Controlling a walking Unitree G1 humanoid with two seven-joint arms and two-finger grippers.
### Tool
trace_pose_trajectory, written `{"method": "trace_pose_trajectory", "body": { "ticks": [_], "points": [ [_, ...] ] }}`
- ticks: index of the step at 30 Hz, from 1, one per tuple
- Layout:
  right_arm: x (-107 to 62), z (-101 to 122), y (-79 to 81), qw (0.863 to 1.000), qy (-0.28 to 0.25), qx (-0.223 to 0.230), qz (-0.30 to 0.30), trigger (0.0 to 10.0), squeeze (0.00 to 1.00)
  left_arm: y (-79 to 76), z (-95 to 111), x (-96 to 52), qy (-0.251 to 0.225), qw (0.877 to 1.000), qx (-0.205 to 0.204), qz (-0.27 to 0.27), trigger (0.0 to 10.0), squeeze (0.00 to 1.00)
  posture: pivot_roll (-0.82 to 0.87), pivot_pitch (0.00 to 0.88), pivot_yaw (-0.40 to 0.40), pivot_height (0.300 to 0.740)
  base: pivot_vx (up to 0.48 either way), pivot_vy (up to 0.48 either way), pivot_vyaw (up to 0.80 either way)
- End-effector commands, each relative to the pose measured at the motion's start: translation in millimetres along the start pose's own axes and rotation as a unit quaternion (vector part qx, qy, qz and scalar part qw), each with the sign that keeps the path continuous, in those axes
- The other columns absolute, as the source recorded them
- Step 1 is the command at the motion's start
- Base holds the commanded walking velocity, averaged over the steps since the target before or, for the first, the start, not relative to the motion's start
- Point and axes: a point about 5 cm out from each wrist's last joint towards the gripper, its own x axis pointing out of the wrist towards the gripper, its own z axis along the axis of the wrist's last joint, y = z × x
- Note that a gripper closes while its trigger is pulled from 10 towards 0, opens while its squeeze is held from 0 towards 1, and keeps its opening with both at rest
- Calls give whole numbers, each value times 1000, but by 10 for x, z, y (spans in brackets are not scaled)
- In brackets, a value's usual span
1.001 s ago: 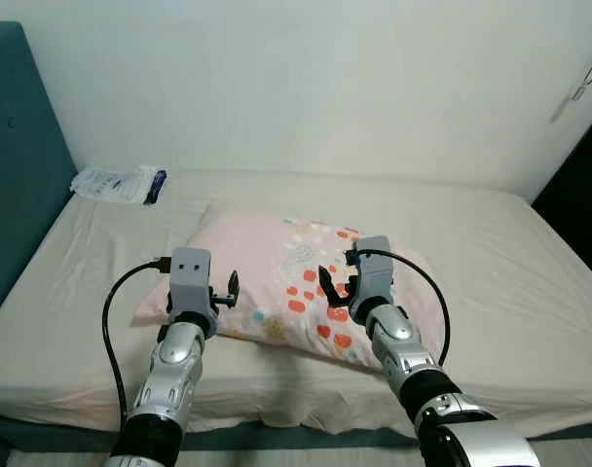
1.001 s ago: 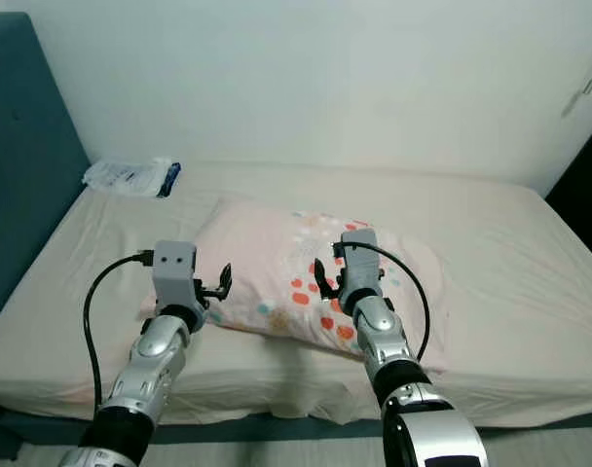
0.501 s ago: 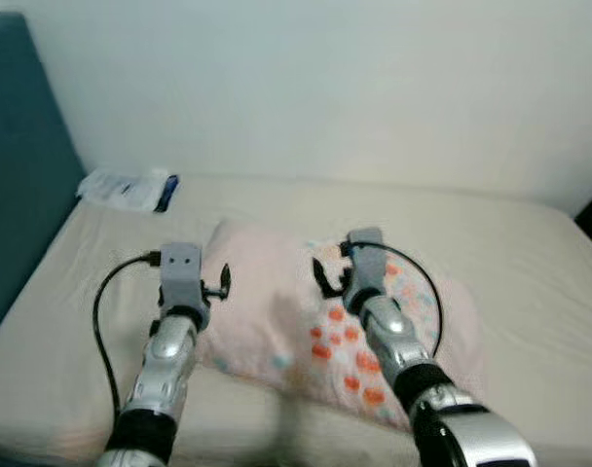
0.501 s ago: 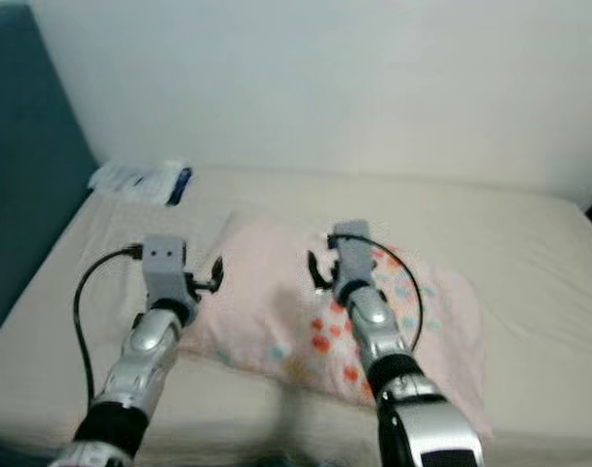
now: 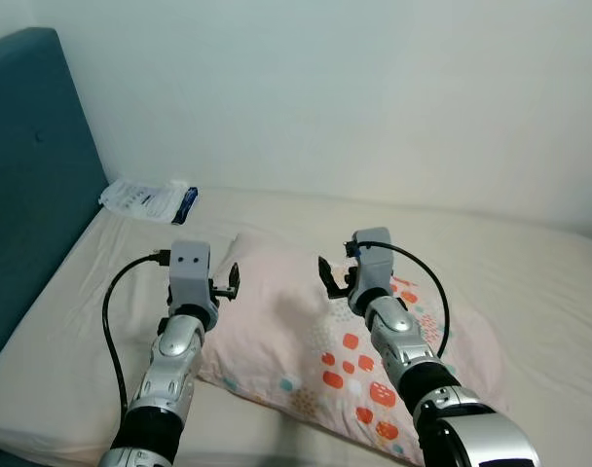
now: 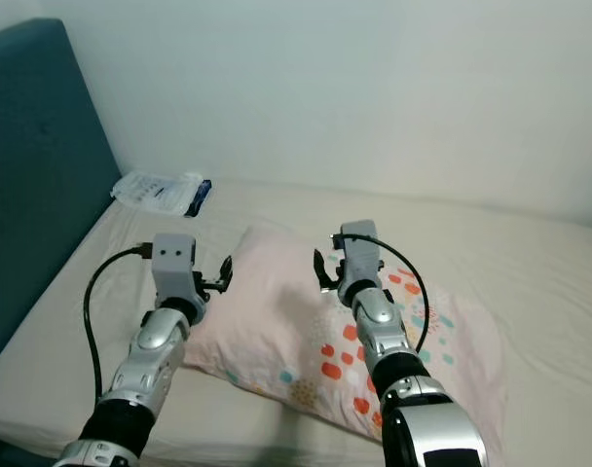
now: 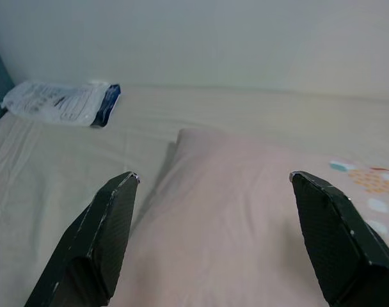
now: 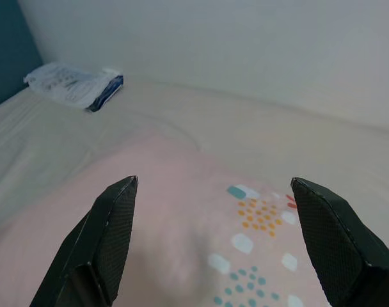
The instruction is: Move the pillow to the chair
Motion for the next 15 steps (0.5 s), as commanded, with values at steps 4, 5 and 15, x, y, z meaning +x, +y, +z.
{"method": "trace_pose_trajectory", "body": {
  "ticks": [4,5,15],
  "points": [
    [-24,-55,-9,1000,8,7,-5,10000,0,-20,-46,-18,9,1000,4,-8,10000,0,31,0,-79,740,0,0,0],
    [-25,-58,-7,1000,8,8,-5,10000,0,-22,-52,-18,11,1000,4,-9,10000,0,33,0,-79,740,0,0,0],
    [-27,-70,5,1000,10,15,-4,10000,0,-35,-57,-21,14,1000,11,-18,10000,0,40,0,-73,740,0,0,0]
  ]
}}
